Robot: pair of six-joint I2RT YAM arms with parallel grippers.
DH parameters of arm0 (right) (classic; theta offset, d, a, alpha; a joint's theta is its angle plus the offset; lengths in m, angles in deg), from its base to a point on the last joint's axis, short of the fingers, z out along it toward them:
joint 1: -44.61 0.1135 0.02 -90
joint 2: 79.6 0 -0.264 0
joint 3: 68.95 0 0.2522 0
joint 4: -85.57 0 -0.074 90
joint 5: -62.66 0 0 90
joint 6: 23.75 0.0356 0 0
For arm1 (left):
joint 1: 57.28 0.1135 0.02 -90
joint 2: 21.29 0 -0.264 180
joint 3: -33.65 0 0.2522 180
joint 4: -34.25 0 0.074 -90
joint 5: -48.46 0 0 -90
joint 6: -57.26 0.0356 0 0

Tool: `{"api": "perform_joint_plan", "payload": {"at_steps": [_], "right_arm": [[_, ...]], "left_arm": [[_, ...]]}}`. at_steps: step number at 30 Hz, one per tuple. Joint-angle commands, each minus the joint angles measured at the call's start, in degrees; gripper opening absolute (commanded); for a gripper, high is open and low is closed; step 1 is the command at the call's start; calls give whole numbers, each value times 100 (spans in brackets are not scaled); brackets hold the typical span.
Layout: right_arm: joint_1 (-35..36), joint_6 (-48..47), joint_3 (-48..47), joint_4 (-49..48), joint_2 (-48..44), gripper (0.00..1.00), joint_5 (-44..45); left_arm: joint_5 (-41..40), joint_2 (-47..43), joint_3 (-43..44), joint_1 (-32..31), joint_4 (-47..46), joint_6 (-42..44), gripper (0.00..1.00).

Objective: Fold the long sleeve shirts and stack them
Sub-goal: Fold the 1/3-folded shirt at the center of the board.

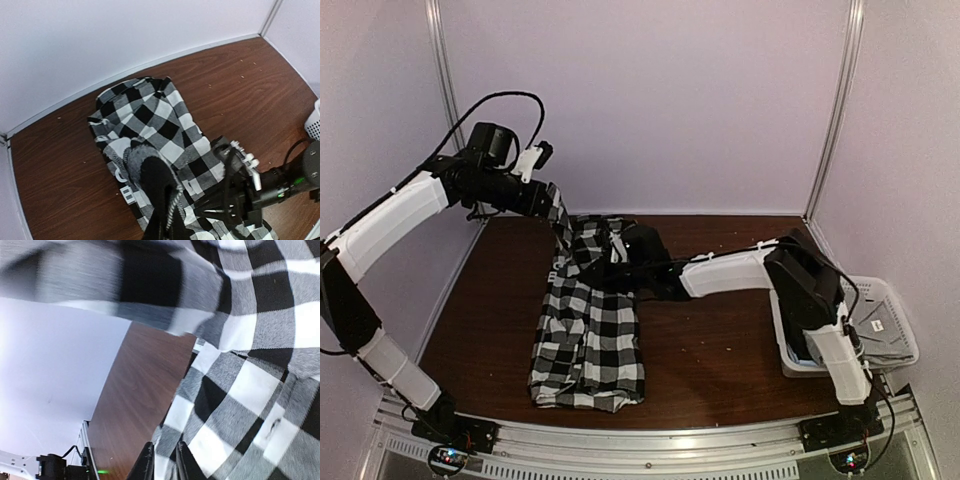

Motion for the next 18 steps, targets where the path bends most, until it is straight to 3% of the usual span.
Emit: {"api": "perform_joint_plan", "payload": {"at_steps": [1, 9, 18], "right_arm": [[-253, -612, 1412, -396, -1845, 19, 688], [-884, -1129, 3047, 406, -3359, 25, 1418], [-947, -1803, 3435, 1238, -3735, 28, 1724]], "left_arm": [[1375, 406, 23, 4, -255, 356, 0], [2784, 1434, 134, -548, -32, 625, 3], [2791, 2303, 180, -1350, 574, 1087, 4]]}}
